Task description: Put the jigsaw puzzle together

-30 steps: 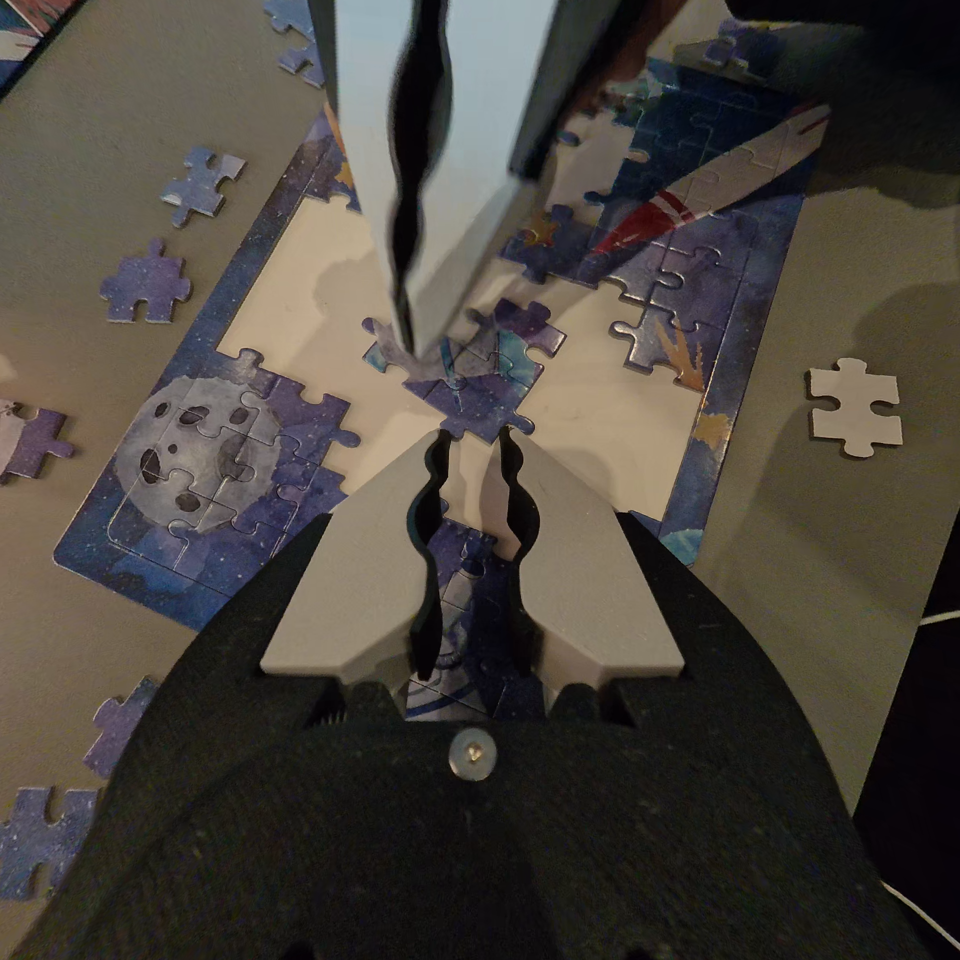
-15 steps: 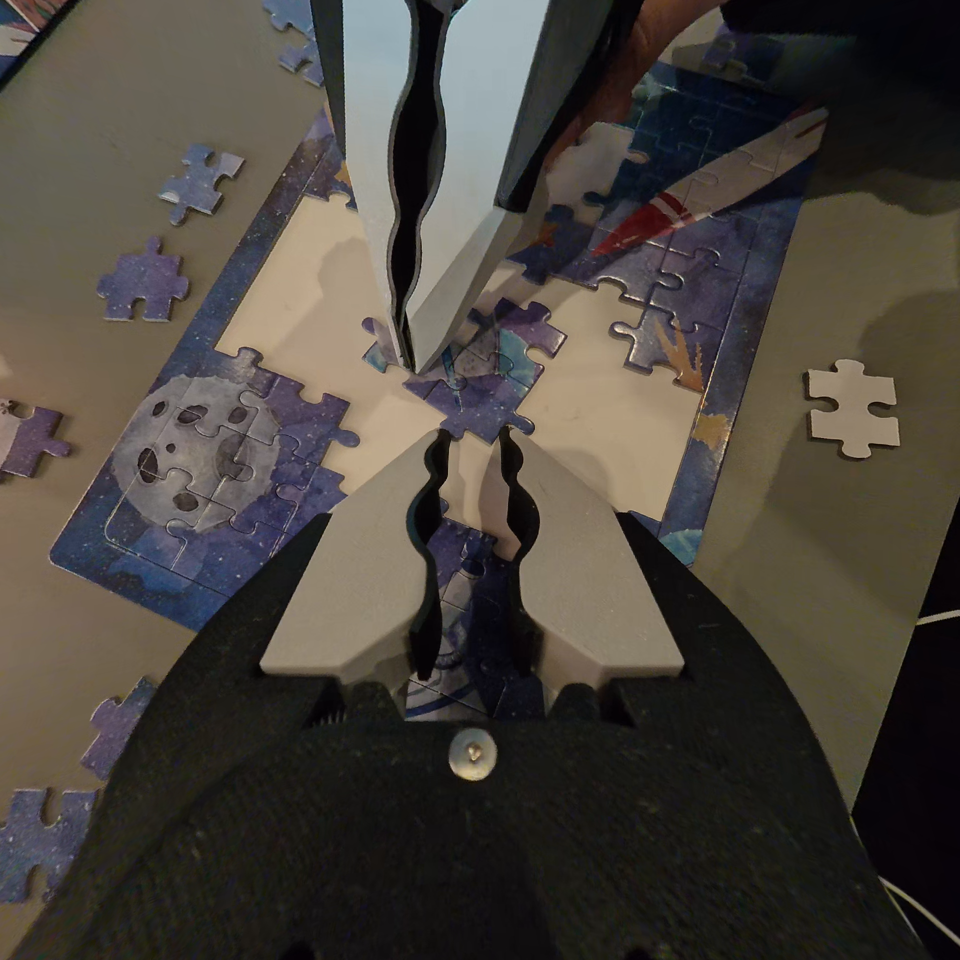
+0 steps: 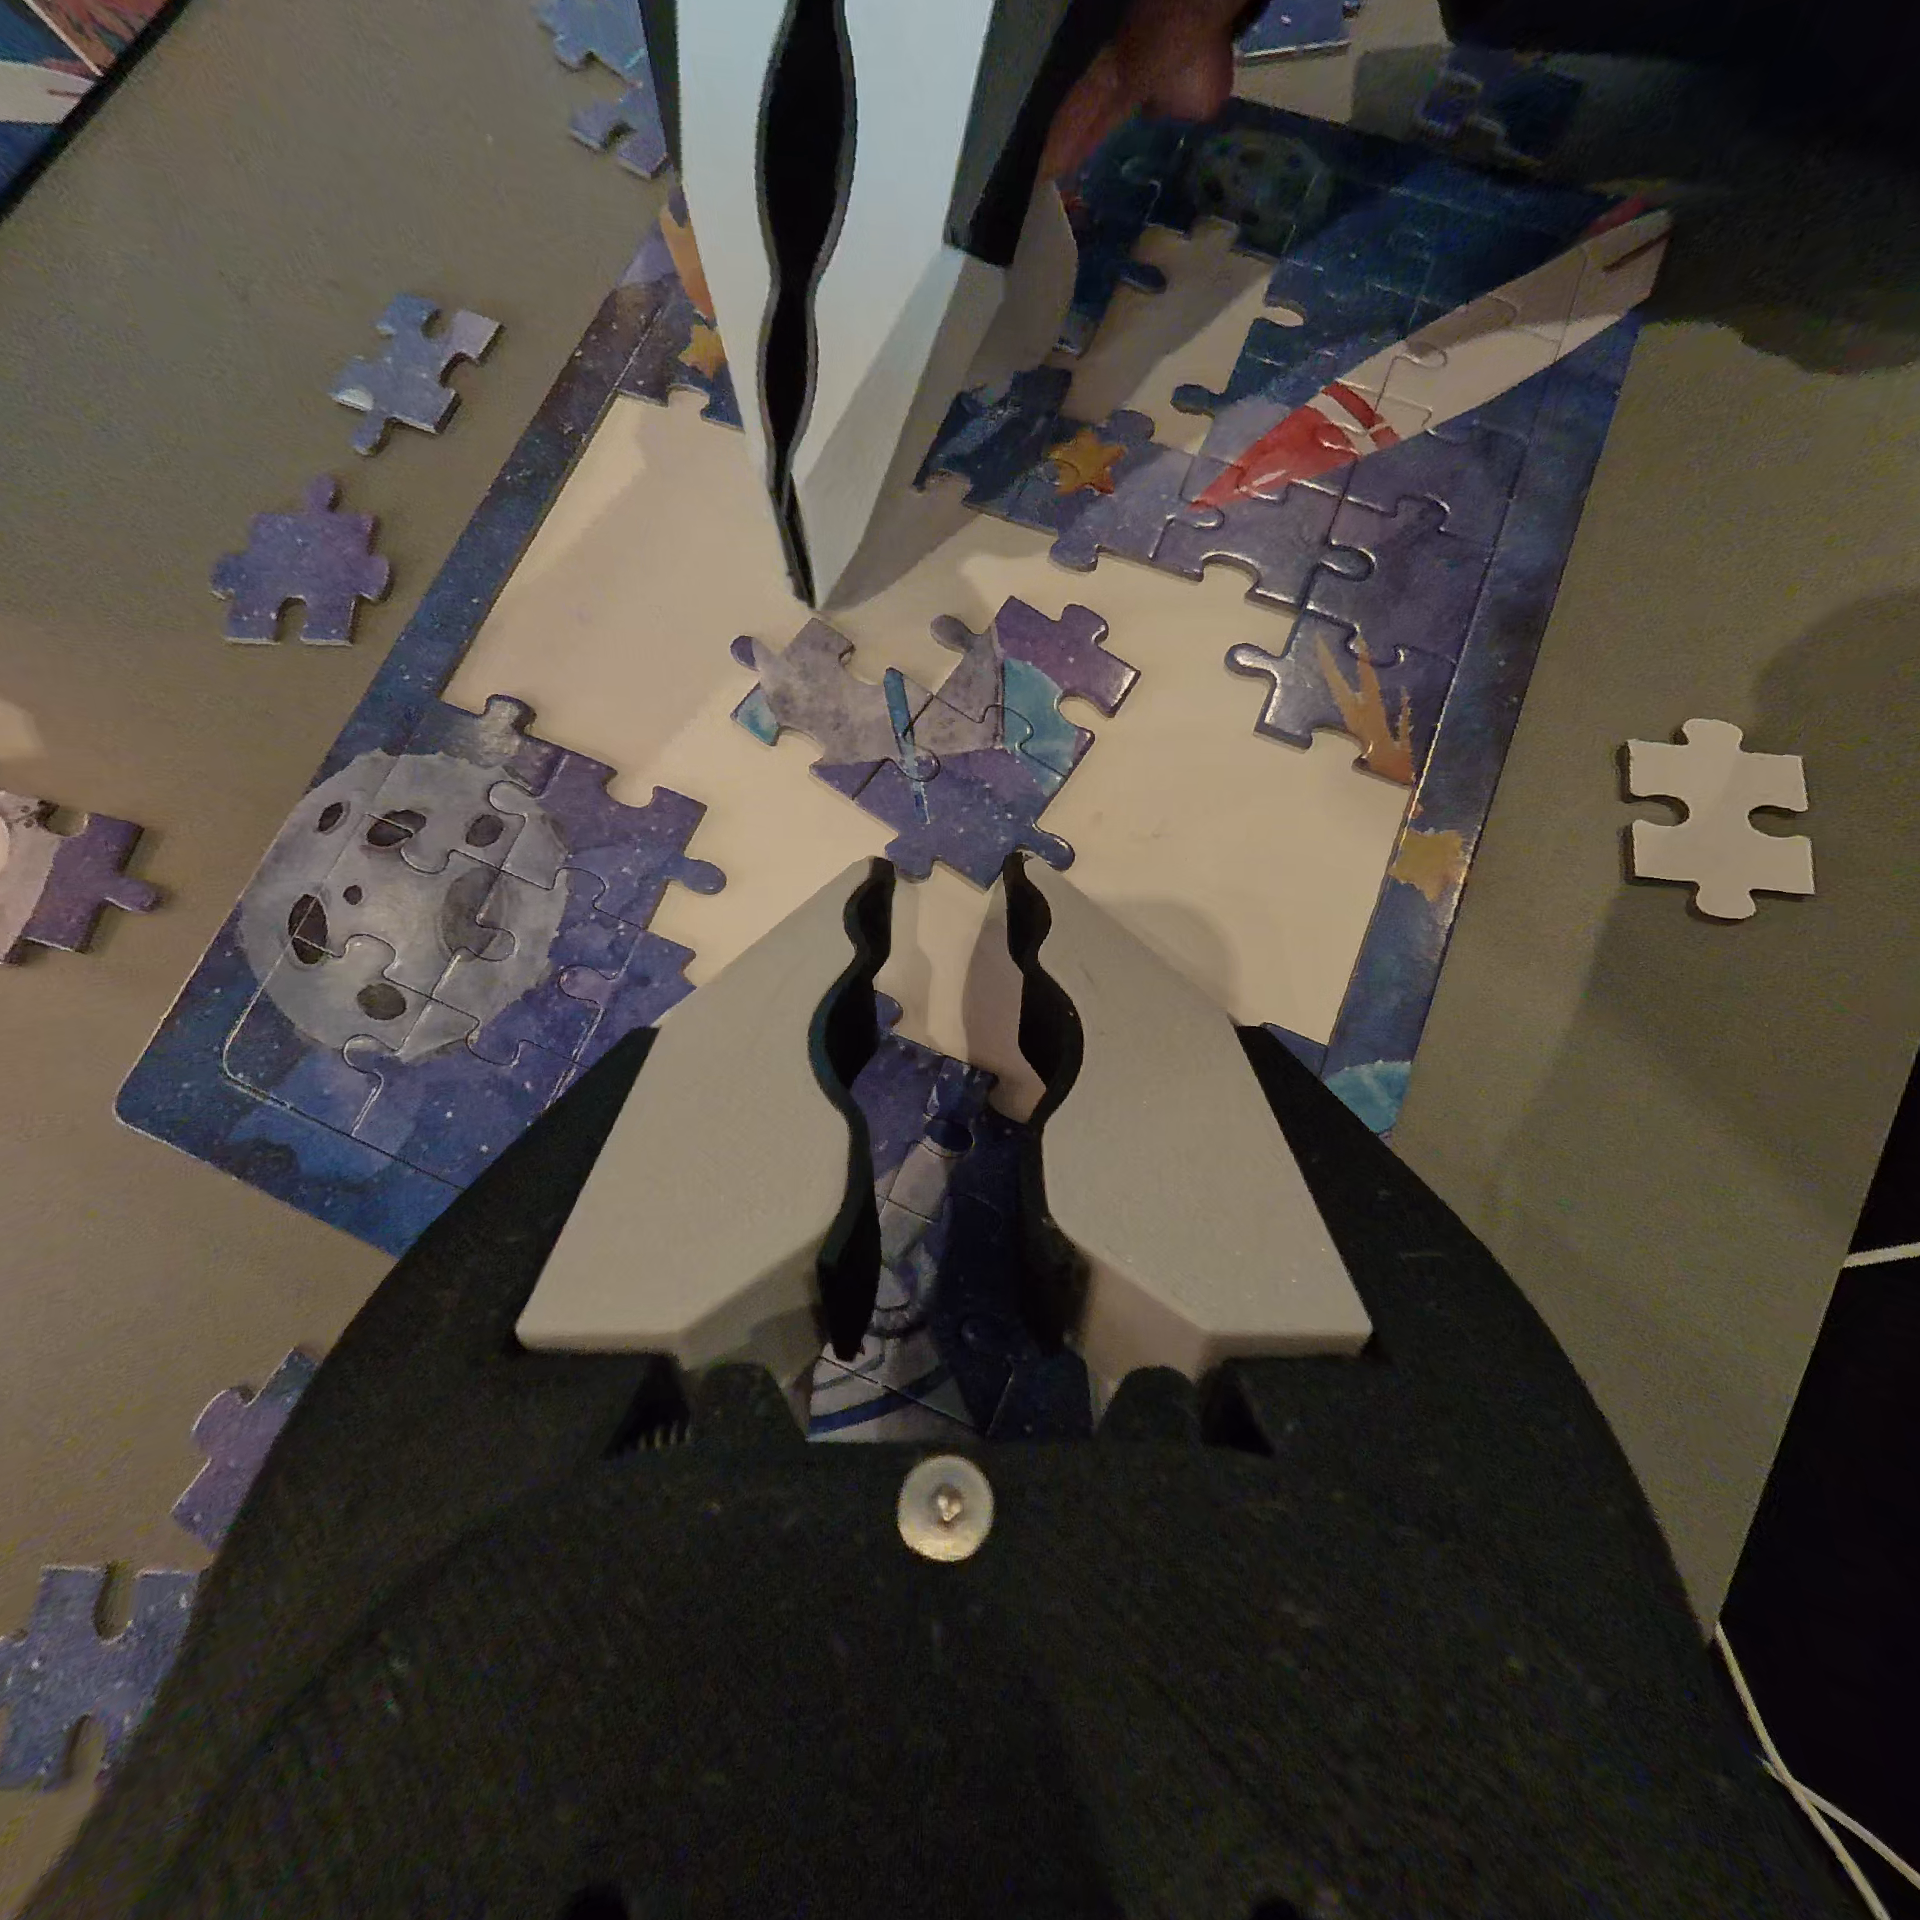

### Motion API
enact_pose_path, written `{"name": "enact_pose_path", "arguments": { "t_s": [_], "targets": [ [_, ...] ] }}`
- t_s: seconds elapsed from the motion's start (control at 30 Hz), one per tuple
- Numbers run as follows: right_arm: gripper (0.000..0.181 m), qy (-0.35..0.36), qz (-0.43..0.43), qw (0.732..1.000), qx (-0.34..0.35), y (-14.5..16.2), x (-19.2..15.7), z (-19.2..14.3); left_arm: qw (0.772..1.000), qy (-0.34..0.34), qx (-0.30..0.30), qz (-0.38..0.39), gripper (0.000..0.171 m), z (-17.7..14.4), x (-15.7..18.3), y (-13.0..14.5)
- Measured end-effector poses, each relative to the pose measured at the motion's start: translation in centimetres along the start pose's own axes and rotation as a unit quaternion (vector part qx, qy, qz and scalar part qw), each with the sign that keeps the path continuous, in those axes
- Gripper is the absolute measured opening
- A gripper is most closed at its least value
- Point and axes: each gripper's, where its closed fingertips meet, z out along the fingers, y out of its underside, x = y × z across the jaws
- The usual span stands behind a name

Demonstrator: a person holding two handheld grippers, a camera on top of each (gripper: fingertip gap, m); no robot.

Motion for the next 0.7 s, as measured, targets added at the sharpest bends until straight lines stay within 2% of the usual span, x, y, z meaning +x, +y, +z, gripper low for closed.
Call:
{"name": "enact_pose_path", "arguments": {
  "t_s": [0.7],
  "targets": [
    [0.0, 0.033, -0.035, 0.999, 0.009, -0.81, -0.08, 0.84, 1.0, 0.016, 0.003, 0.021, 0.019, -0.06, 0.79, -0.05]
  ]
}}
